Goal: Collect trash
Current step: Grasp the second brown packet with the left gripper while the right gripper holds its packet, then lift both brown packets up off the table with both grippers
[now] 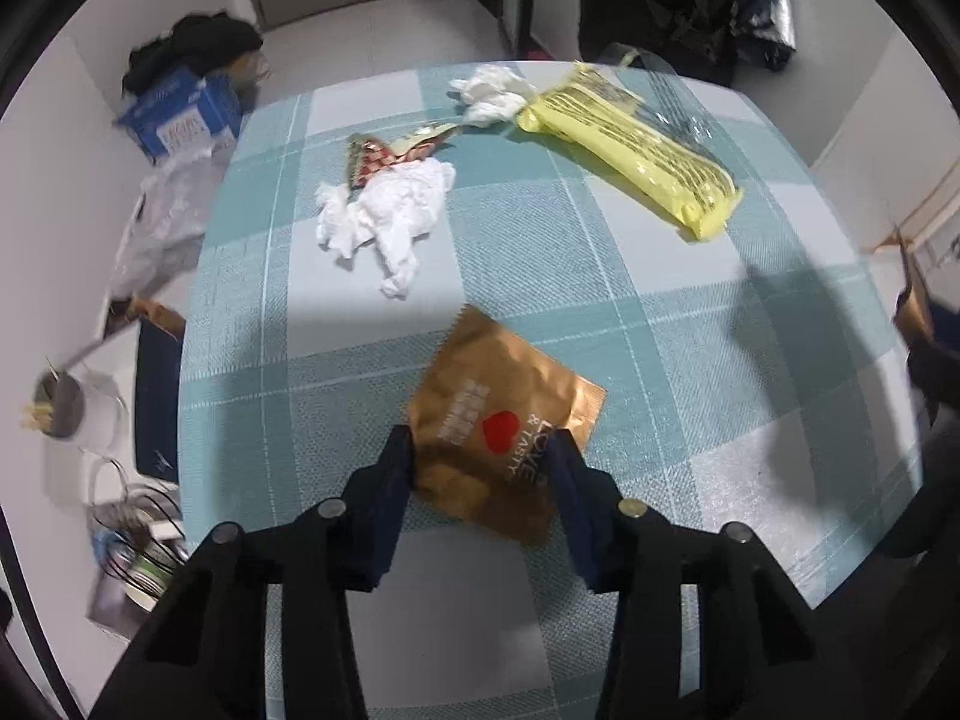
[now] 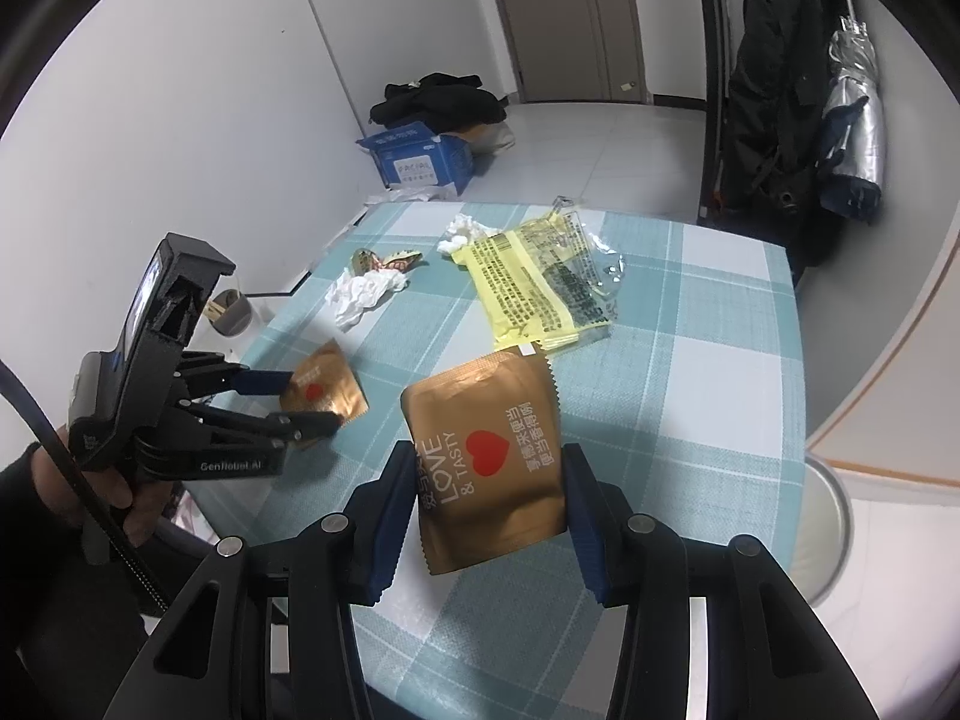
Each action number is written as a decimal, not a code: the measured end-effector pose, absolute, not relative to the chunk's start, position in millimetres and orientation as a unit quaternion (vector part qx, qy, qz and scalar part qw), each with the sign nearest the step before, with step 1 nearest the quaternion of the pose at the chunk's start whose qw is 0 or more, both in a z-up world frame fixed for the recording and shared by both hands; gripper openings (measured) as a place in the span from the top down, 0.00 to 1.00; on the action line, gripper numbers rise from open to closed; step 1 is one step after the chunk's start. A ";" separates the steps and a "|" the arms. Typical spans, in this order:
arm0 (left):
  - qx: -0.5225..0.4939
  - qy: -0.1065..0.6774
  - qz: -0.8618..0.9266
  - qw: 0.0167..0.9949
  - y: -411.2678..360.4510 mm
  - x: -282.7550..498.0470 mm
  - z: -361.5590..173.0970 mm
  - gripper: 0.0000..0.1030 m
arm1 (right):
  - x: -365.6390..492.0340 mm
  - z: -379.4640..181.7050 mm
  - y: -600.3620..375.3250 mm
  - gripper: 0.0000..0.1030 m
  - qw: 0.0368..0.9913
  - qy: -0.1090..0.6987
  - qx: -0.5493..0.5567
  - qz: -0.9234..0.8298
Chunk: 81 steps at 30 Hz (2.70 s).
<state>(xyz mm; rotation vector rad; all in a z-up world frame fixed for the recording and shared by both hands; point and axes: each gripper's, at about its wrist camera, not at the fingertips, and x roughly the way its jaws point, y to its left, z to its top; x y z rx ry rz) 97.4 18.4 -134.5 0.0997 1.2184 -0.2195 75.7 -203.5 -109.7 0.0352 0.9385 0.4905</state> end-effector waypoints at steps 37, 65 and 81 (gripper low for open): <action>0.068 0.570 -0.121 0.810 14.1 103.6 -139.0 0.46 | 75.4 -107.2 -209.0 0.55 0.863 0.444 0.039 0.239; 0.036 0.546 -0.107 0.830 24.7 90.4 -130.4 0.66 | 72.7 -102.7 -212.3 0.54 0.867 0.438 0.048 0.231; 0.010 0.434 -0.164 0.886 -26.2 69.0 -44.1 0.66 | 67.0 -25.5 -260.6 0.55 0.894 0.375 0.102 0.221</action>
